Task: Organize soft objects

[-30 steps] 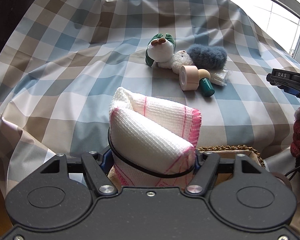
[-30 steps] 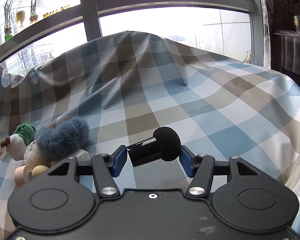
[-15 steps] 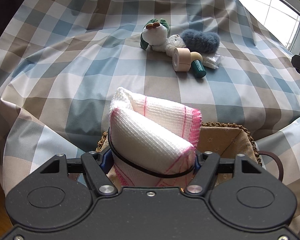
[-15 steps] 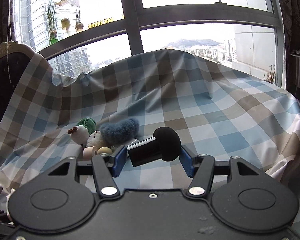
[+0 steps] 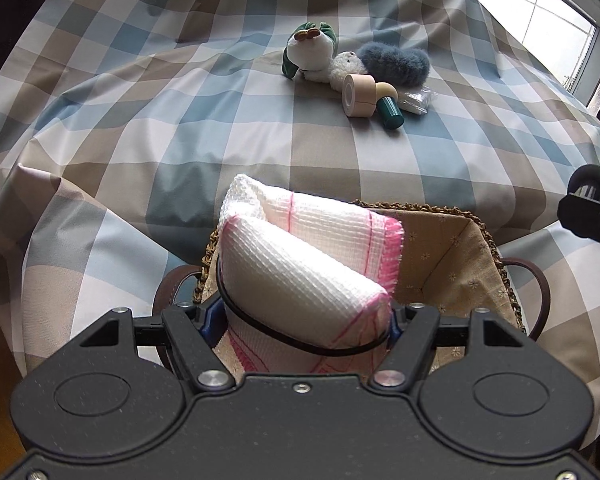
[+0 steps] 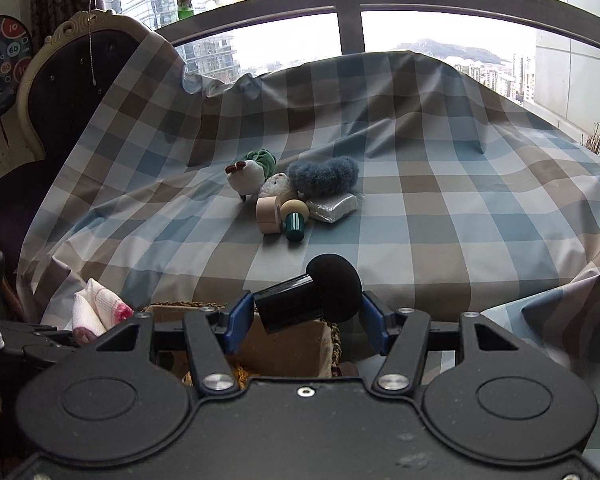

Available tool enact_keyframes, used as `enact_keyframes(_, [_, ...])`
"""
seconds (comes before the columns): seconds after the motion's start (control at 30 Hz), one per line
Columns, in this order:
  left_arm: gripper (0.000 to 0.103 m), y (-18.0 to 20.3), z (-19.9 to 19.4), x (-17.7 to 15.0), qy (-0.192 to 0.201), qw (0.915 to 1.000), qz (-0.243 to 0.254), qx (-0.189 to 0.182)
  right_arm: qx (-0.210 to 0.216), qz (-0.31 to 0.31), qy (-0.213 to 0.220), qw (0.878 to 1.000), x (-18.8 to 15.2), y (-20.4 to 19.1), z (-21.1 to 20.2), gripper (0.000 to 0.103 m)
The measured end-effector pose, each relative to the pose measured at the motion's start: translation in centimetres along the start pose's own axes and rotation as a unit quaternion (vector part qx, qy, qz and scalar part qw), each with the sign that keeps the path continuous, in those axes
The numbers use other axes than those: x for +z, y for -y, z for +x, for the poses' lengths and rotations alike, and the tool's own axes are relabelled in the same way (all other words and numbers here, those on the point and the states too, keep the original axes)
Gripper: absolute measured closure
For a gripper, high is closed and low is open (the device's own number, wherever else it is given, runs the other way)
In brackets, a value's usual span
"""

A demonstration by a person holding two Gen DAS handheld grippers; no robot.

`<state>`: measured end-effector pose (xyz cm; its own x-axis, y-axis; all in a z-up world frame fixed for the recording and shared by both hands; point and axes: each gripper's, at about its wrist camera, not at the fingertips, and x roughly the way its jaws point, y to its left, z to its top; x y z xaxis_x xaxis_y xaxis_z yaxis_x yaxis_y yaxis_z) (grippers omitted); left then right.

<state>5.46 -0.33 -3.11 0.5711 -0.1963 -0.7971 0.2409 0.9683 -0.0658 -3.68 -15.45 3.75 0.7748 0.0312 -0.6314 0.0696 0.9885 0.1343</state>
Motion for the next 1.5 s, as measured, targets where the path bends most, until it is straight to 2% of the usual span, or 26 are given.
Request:
enact_keyframes(0.2, [0.037, -0.2, -0.7, -1.1, -0.022, 0.9997, -0.001, -0.015, -0.009, 0.0, -0.063, 0.998, -2.2, -0.5, 0.3, 0.046])
enact_keyframes(0.3, [0.037, 0.2, -0.7, -1.5, -0.03, 0.9994, 0.008, -0.018, -0.002, -0.002, -0.076, 0.997, -2.7, -0.8, 0.6, 0.046])
enact_keyframes(0.6, [0.034, 0.5, -0.1, -2.2, -0.049, 0.9985, 0.011, -0.022, 0.013, -0.007, -0.077, 0.997, -2.4, -1.1, 0.6, 0.045])
enact_keyframes(0.77, [0.021, 0.6, -0.3, -2.2, -0.041, 0.999, 0.013, -0.013, 0.02, -0.011, -0.079, 0.997, -2.5, -1.4, 0.6, 0.04])
enact_keyframes(1.5, [0.02, 0.6, -0.2, -2.4, -0.041, 0.999, 0.016, 0.0, 0.008, -0.004, -0.085, 0.996, -2.6, -1.0, 1.3, 0.038])
